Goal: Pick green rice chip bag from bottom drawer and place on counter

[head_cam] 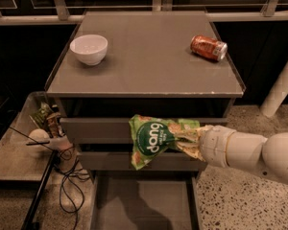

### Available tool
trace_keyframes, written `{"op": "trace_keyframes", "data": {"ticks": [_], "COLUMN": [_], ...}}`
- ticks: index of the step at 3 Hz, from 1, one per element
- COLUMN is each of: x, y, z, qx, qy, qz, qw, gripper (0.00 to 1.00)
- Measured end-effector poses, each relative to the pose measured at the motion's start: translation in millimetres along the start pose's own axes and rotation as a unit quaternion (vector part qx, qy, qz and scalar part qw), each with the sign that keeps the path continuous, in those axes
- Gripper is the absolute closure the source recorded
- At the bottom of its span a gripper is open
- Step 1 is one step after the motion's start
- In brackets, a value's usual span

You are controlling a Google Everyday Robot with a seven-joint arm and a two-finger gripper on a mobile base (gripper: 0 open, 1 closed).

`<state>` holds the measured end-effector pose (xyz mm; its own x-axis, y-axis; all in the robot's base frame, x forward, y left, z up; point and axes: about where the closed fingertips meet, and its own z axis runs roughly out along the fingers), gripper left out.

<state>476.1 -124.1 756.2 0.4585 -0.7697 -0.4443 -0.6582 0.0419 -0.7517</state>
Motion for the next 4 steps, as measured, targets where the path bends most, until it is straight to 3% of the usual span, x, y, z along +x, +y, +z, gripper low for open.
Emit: {"op": "trace_keyframes", "data": {"ticks": [2, 3, 4], "x": [-2, -11, -24], "y": [4, -14, -51], "z": [0, -13, -34], "qx": [0.002, 0.015, 0.038], "qy": [-0.005, 0.002, 0.014], "qz": [0.007, -0.006, -0.039], "qw": [1.0000, 0.9999, 0.9984], "gripper": [1.00, 1.00, 1.00]}}
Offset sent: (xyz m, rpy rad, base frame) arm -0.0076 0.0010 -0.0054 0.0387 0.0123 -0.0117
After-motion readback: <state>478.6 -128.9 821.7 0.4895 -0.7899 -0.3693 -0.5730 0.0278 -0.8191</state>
